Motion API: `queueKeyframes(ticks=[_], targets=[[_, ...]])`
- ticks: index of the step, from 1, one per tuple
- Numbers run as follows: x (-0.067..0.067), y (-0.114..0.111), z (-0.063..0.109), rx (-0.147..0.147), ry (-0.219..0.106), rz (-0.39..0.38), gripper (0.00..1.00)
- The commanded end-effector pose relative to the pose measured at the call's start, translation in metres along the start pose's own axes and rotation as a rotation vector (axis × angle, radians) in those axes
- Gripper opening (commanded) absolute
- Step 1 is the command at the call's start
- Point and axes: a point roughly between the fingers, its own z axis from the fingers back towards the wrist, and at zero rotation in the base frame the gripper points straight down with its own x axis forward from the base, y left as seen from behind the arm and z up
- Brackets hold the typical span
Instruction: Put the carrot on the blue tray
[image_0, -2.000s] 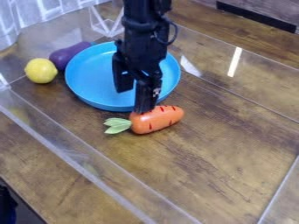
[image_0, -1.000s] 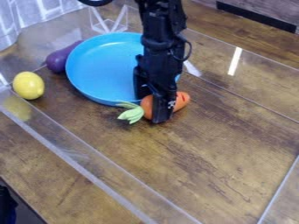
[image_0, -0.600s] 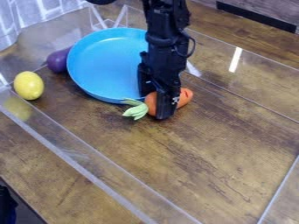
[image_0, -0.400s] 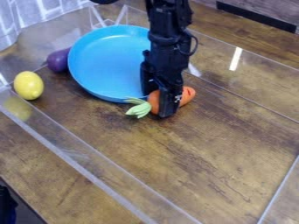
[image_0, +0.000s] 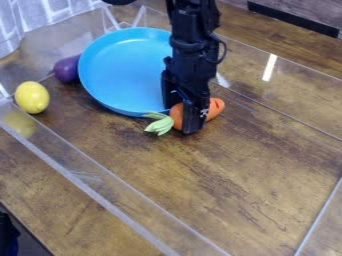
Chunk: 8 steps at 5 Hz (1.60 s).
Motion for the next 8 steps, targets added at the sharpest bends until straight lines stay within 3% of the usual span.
queueKeyframes(ticks=[1, 3, 5, 8], targets=[[-0.007, -0.006, -0.006, -0.023, 0.026, -0.081, 0.0], [-0.003, 0.015, 0.014, -0.012, 0.037, -0.09, 0.0], [0.001, 0.001, 0.045, 0.0, 0.032, -0.091, 0.0], [-0.018, -0.004, 0.094, 0.022, 0.012, -0.029, 0.0]])
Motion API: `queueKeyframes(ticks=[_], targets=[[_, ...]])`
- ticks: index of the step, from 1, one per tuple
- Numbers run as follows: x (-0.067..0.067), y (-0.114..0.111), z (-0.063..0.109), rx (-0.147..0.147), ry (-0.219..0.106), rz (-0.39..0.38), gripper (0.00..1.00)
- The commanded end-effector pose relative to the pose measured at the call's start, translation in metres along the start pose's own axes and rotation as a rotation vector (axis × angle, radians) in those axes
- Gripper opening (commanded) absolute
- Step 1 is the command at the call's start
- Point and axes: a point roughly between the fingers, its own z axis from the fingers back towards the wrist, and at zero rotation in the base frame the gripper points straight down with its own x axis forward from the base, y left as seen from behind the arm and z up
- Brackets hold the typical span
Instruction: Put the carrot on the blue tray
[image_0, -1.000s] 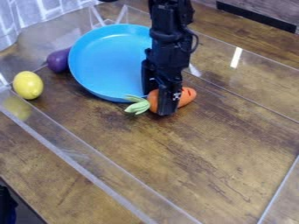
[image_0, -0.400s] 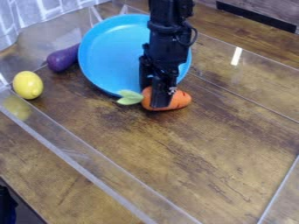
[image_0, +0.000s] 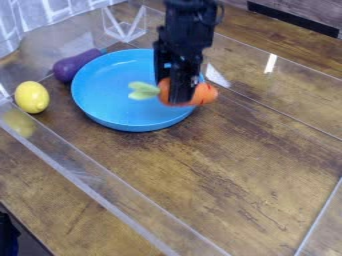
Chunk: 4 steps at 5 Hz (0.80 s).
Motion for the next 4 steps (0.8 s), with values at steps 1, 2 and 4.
queueKeyframes(ticks=[1, 2, 4], targets=[[-0.003, 0.025, 0.044, 0.075, -0.064, 0.052, 0.0], [-0.011, 0.049, 0.064, 0.112, -0.073, 0.115, 0.0], [0.012, 0.076, 0.07, 0.134, -0.074, 0.04, 0.0]])
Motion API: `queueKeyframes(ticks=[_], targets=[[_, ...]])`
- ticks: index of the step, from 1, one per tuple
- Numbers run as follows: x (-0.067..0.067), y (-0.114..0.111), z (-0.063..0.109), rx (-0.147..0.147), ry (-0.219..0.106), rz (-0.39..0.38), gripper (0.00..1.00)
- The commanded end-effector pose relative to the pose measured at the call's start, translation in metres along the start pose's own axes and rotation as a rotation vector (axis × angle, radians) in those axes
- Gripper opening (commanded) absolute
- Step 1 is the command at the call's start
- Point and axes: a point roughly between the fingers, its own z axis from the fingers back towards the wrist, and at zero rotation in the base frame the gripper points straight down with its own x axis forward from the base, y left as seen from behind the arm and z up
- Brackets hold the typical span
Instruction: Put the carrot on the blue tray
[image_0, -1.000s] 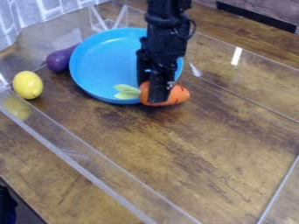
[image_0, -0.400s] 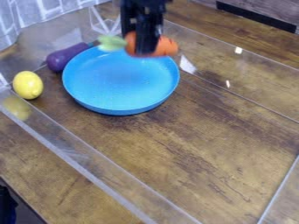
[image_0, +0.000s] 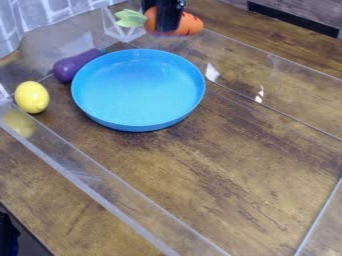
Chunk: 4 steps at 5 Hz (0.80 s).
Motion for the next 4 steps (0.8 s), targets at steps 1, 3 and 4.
queueKeyframes(ticks=[1, 3, 4], targets=[[0.006, 0.006, 0.016, 0.05, -0.048, 0.014, 0.0], [0.018, 0.004, 0.004, 0.068, -0.041, 0.028, 0.0], [0.029, 0.013, 0.002, 0.078, -0.041, 0.034, 0.0]])
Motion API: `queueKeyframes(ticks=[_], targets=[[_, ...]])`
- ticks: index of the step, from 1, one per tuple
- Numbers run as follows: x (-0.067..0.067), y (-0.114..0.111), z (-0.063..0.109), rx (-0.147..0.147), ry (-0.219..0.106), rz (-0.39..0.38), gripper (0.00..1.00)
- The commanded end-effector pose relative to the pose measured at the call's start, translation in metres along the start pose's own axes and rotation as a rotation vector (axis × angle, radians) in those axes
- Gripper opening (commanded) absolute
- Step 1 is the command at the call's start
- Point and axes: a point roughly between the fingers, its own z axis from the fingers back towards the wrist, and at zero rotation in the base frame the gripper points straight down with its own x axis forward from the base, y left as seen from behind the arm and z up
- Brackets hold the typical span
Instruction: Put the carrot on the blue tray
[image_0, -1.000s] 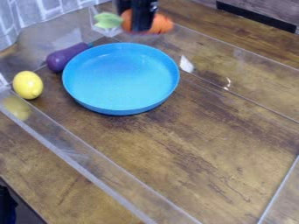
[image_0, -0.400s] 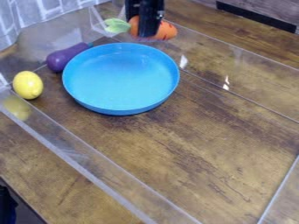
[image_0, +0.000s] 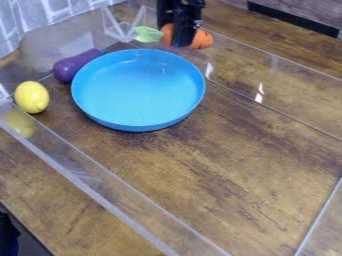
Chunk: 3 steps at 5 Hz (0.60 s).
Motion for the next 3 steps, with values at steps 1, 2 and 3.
queueKeyframes(ticks=[1, 2, 3], targets=[[0.0136, 0.0132, 0.0284, 0.055, -0.063, 0.018, 0.0], [0.0214, 0.0182, 0.0264, 0.066, -0.068, 0.002, 0.0], [0.0233, 0.0187, 0.0259, 0.078, -0.074, -0.016, 0.0]])
